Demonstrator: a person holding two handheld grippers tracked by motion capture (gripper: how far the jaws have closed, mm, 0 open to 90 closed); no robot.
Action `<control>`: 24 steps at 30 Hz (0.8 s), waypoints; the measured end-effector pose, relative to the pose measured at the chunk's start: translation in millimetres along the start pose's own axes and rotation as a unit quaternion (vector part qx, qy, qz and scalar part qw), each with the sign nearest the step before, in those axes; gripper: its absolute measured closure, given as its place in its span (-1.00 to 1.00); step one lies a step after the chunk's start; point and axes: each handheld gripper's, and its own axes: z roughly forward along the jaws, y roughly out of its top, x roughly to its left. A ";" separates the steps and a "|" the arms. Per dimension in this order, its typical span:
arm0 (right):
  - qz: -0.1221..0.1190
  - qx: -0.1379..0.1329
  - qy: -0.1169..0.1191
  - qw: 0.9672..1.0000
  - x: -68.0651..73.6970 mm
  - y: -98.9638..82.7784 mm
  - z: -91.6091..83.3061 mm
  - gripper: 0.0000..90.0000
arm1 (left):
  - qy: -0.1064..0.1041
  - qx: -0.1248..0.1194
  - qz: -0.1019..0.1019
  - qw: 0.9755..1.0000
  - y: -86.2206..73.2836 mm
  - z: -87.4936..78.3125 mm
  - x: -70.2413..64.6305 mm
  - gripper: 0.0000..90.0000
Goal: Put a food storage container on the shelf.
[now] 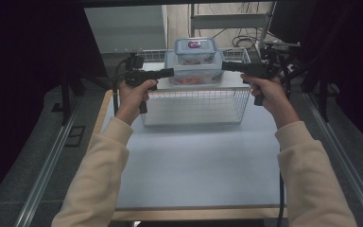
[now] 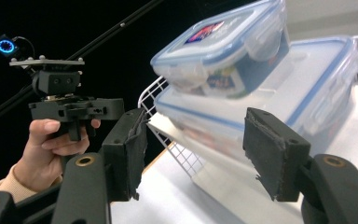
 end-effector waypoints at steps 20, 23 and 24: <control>-0.022 -0.008 0.016 1.000 12.1 -75.8 -36.3 -0.15 | 0.038 -0.027 0.015 0.999 -95.3 -41.1 -10.9 0.35; -0.027 -0.005 0.006 1.000 9.7 -100.9 -45.6 -0.16 | 0.035 -0.027 0.004 0.999 -115.6 -43.6 -10.1 -0.05; -0.026 -0.006 0.006 1.000 8.5 -107.6 -48.0 -0.16 | 0.034 -0.022 0.003 0.999 -122.1 -43.8 -9.1 -0.11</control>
